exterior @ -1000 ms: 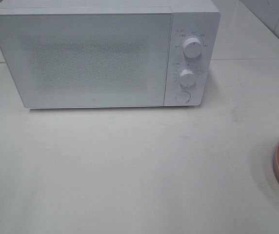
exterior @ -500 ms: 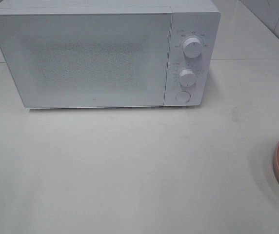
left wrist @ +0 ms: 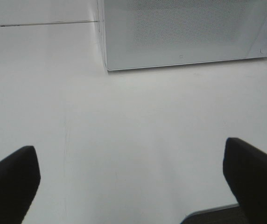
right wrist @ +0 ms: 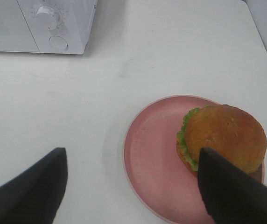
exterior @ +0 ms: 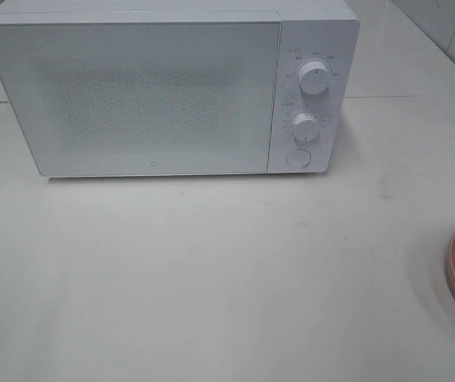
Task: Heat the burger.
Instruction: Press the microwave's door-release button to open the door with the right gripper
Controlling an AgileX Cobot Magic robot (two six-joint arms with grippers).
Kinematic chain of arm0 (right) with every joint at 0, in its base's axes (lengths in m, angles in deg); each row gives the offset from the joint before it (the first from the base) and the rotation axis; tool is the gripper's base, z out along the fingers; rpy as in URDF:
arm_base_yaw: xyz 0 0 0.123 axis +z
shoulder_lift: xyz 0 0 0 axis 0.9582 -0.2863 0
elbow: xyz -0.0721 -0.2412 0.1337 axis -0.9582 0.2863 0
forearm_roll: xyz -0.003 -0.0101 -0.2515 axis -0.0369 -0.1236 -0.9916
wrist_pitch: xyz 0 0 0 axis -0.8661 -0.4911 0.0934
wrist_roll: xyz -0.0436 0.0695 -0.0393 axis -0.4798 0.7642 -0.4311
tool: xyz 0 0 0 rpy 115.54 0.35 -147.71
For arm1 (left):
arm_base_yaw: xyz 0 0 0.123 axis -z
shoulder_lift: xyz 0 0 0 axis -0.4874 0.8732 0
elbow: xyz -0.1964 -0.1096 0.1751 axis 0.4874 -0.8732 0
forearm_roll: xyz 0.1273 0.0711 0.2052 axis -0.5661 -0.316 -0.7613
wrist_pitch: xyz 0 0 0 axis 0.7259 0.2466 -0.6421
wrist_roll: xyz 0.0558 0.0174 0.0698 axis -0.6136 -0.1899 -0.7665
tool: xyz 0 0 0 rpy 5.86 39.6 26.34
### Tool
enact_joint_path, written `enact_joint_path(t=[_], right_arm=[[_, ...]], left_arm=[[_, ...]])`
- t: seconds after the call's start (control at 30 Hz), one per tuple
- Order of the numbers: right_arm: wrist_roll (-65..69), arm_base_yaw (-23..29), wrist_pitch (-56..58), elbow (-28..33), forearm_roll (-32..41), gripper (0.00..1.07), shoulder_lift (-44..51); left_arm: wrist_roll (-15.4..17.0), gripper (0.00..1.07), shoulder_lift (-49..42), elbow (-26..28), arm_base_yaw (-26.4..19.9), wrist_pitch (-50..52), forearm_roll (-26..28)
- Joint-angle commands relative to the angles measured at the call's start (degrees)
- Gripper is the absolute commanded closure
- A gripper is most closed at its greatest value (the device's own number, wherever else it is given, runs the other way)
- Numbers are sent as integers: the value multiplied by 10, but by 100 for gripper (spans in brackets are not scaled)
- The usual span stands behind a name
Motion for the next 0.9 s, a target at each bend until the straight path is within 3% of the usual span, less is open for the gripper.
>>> enact_joint_path(t=[0.03, 0.9], right_arm=[[-3, -3, -36, -6, 1, 32, -27], [-3, -3, -252, 4, 2, 32, -210]], left_arm=[[1, 7, -10, 1, 1, 4, 3], [1, 7, -10, 1, 1, 4, 3]])
